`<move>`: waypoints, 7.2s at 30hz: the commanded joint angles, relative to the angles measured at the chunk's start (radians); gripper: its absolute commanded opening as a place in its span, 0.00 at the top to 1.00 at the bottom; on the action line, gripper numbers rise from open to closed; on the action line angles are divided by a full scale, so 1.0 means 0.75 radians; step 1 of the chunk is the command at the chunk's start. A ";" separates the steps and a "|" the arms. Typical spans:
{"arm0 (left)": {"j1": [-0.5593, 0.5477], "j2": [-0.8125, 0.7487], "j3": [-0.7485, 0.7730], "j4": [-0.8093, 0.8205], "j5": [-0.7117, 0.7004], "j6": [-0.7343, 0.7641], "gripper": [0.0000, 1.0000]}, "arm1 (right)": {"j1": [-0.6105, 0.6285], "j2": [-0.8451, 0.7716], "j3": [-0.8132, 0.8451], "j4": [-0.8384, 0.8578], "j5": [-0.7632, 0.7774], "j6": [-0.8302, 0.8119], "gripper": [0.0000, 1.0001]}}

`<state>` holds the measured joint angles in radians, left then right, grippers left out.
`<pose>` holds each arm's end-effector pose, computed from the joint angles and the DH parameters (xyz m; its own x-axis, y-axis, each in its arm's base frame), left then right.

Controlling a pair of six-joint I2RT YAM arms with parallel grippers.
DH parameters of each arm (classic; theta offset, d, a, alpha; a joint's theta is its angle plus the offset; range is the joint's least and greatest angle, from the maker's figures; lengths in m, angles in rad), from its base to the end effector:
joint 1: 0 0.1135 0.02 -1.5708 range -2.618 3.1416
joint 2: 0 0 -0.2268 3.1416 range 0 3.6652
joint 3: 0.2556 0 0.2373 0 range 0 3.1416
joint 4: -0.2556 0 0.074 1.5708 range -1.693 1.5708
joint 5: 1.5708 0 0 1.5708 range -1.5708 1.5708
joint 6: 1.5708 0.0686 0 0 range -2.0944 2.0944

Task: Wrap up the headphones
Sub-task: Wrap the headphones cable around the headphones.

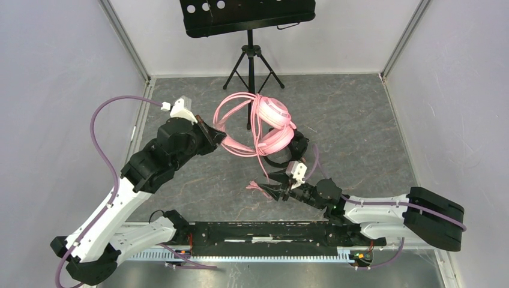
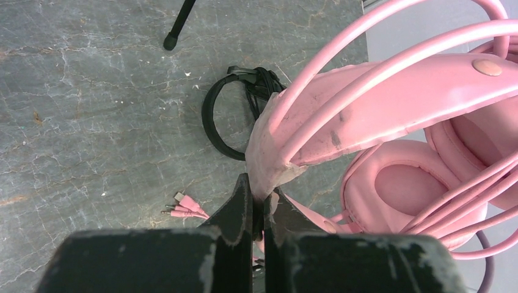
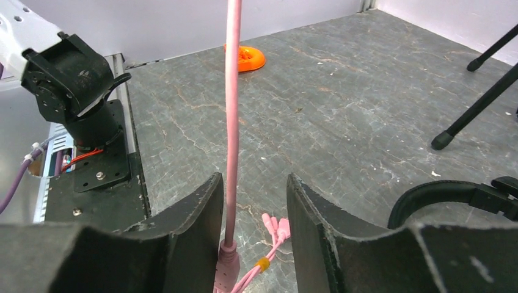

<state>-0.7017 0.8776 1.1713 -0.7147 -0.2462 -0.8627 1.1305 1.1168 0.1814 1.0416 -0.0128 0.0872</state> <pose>0.1679 -0.1200 0.3544 -0.5495 -0.5001 -0.6693 0.0596 0.7755 -0.6285 0.1044 0.2237 0.1833 -0.0342 0.1316 -0.9907 -0.9104 0.4047 0.0853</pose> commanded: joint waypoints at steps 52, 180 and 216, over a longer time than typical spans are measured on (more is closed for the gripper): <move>0.007 0.049 0.190 0.204 -0.010 -0.016 0.98 | 0.072 1.090 0.433 0.739 -0.009 -0.511 0.28; 0.007 0.132 0.508 0.356 -0.084 0.185 0.98 | -0.029 0.342 0.004 0.144 -0.273 -0.601 1.00; 0.036 0.189 0.654 0.270 0.534 0.025 0.98 | -0.122 0.349 -0.090 0.321 -0.113 -0.528 1.00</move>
<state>-0.6792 1.0931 1.5757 -0.6533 -0.0216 -0.7040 1.0805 1.4200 0.1486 1.2415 -0.0898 -0.3595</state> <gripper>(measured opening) 0.056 0.038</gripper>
